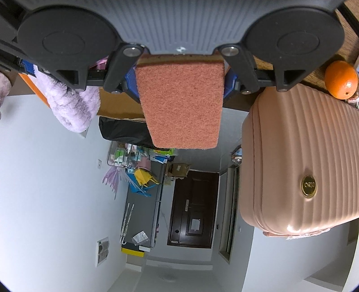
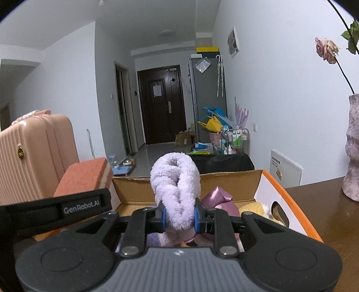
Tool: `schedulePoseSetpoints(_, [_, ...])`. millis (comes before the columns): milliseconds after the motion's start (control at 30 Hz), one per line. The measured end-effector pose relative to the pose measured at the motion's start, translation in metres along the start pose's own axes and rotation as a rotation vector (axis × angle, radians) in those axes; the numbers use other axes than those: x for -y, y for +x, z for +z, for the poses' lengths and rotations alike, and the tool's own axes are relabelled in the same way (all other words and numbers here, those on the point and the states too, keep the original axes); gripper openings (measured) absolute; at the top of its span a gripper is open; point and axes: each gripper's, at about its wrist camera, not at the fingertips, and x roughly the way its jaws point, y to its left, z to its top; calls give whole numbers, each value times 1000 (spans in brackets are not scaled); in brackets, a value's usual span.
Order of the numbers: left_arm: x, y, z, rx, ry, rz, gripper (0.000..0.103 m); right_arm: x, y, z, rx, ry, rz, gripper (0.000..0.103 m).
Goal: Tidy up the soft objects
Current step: 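Carry the sponge with the left gripper while the right gripper carries the sock to the box, then open both grippers to drop the sponge and sock into the box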
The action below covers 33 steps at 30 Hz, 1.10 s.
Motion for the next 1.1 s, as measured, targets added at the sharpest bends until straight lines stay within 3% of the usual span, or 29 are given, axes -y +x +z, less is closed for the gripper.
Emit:
schedulePoseSetpoints(100, [1,-1,-1,6,6,2,74,1,-1,0,-8,1,-13,23])
schedulePoseSetpoints(267, [-3,-3,2,1,-3,-16,84,0,-2,0,-24,11,-25,33])
schedulePoseSetpoints(333, [-5,-5,3,9,-3,-10,93,1,-4,0,-25,15,-30,39])
schedulePoseSetpoints(500, [-12,-13,4,29,-38,14,103,6,-11,0,3,48,-60,86])
schedulePoseSetpoints(600, [-17,-17,5,30,-57,13,103,6,-14,0,15,47,-79,95])
schedulePoseSetpoints(767, [-22,-19,7,24,-68,29,103,7,-14,0,15,56,-81,103])
schedulePoseSetpoints(1100, [-32,-43,10,24,-78,18,103,4,-30,2,13,28,-63,103])
